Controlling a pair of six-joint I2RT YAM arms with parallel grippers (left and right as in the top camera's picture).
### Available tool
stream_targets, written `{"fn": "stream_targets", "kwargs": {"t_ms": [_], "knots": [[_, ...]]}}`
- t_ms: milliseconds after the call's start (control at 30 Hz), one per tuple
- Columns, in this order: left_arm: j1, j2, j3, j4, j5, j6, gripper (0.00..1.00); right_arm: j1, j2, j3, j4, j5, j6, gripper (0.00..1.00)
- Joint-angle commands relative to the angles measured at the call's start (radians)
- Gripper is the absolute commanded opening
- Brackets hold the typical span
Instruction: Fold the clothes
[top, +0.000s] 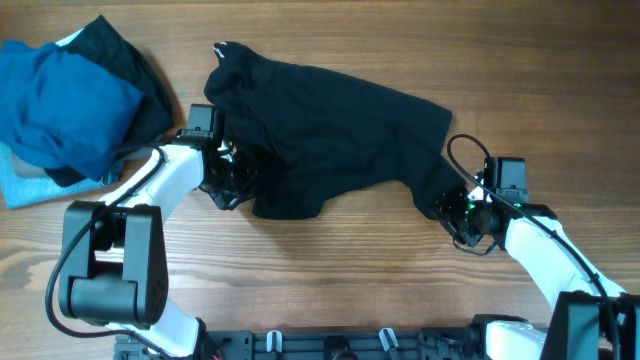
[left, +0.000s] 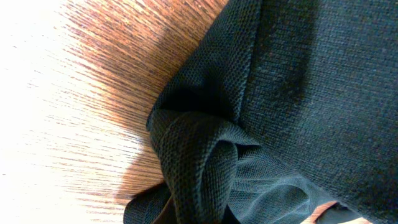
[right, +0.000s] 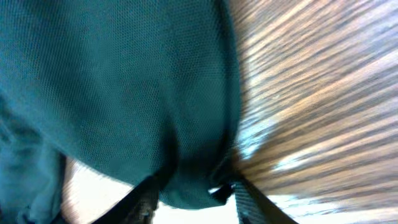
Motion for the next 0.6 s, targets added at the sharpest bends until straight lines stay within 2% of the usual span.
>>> {"fn": "stream_targets", "kwargs": {"t_ms": [0, 33, 200, 267, 367, 467, 567], "knots": [[-0.005, -0.02, 0.01, -0.004, -0.017, 0.023, 0.04, -0.001, 0.034, -0.032, 0.009, 0.101, 0.003, 0.36], [-0.005, -0.02, 0.01, -0.004, -0.017, 0.023, 0.05, -0.001, 0.042, -0.032, 0.021, 0.101, 0.003, 0.33], [-0.005, -0.02, 0.01, -0.015, -0.017, 0.024, 0.04, -0.001, 0.089, -0.032, 0.056, 0.1, -0.008, 0.04], [-0.005, -0.021, 0.011, -0.023, -0.016, 0.024, 0.04, -0.002, 0.086, -0.031, 0.049, 0.078, -0.025, 0.04], [-0.003, -0.036, 0.02, -0.043, -0.016, 0.097, 0.04, -0.006, 0.048, 0.021, 0.002, 0.016, -0.103, 0.04], [0.016, -0.098, 0.097, -0.121, -0.017, 0.22, 0.04, -0.056, -0.033, 0.196, -0.161, 0.029, -0.215, 0.04], [0.055, -0.164, 0.218, -0.195, -0.088, 0.267, 0.04, -0.098, -0.083, 0.402, -0.327, 0.089, -0.303, 0.04]]}}
